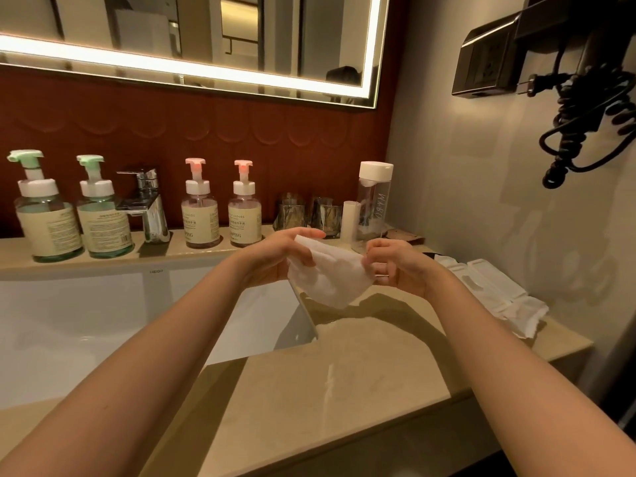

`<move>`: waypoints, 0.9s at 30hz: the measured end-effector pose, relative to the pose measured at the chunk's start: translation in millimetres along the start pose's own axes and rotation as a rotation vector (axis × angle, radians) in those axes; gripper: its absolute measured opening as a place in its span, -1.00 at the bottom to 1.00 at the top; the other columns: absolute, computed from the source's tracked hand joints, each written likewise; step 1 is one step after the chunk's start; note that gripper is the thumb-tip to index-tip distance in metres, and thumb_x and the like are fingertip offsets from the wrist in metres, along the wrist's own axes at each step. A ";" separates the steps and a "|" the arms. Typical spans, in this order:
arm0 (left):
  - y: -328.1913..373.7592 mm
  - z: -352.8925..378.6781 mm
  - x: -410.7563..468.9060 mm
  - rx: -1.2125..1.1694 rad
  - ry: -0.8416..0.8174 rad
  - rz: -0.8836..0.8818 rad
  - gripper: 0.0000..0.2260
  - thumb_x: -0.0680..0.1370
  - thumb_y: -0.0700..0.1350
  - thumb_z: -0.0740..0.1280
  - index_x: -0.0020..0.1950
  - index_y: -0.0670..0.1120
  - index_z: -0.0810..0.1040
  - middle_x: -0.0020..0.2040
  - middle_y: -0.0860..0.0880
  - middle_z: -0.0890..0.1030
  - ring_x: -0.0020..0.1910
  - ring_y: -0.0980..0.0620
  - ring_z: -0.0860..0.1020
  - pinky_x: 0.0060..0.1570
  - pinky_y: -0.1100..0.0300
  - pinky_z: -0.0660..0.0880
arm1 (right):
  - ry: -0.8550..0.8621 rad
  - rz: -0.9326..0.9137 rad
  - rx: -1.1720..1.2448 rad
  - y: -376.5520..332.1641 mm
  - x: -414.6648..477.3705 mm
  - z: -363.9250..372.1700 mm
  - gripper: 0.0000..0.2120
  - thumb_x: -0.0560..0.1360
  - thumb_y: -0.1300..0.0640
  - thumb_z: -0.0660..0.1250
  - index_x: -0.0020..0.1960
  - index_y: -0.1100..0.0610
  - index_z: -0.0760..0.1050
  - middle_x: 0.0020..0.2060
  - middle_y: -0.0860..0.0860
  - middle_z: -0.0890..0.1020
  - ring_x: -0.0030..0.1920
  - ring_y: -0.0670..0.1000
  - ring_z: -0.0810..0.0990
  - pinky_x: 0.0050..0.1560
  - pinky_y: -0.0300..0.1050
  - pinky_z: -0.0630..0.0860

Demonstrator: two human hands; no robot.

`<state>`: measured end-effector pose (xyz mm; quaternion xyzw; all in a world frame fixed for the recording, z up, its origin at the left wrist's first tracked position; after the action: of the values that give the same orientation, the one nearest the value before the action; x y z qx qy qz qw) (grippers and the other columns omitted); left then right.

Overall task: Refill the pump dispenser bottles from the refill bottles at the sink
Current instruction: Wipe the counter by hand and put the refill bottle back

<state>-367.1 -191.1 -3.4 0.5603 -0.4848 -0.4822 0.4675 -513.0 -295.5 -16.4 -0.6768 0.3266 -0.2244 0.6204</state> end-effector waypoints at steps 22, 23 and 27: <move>-37.5 15.0 52.5 1.067 0.194 0.128 -0.70 0.56 -0.16 0.26 0.30 -0.06 0.45 0.29 -0.06 0.49 0.24 -0.02 0.45 0.19 0.14 0.40 | 0.117 -0.046 -0.774 17.8 34.3 18.6 -0.79 0.52 0.26 0.27 0.12 0.13 0.57 -0.01 0.01 0.56 0.01 -0.03 0.50 0.00 -0.18 0.49; -41.4 20.2 54.9 1.107 0.152 0.106 -0.68 0.58 -0.14 0.23 0.34 -0.05 0.42 0.28 -0.07 0.50 0.22 -0.03 0.46 0.19 0.13 0.41 | 0.051 -0.015 -0.859 20.9 34.5 25.3 -0.75 0.52 0.23 0.27 0.18 0.13 0.55 0.03 0.01 0.57 0.03 -0.02 0.50 0.03 -0.17 0.48; -49.7 23.4 62.9 1.379 0.108 0.030 -0.62 0.63 -0.11 0.10 0.46 0.03 0.27 0.21 -0.09 0.55 0.18 -0.09 0.48 0.26 -0.01 0.30 | -0.066 0.089 -1.030 26.3 40.7 37.9 -0.66 0.55 0.13 0.21 0.32 0.10 0.45 0.15 0.06 0.55 0.11 0.05 0.49 0.12 -0.09 0.43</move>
<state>-381.7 -250.3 -60.4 0.7460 -0.6644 -0.0290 0.0345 -462.6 -299.0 -51.4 -0.8866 0.4035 0.0137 0.2258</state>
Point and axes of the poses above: each hand's wrist, its own x-axis towards the middle knuckle, its own z-axis out of the palm, y = z × x, the point moved 6 cm from there along x, towards the middle knuckle
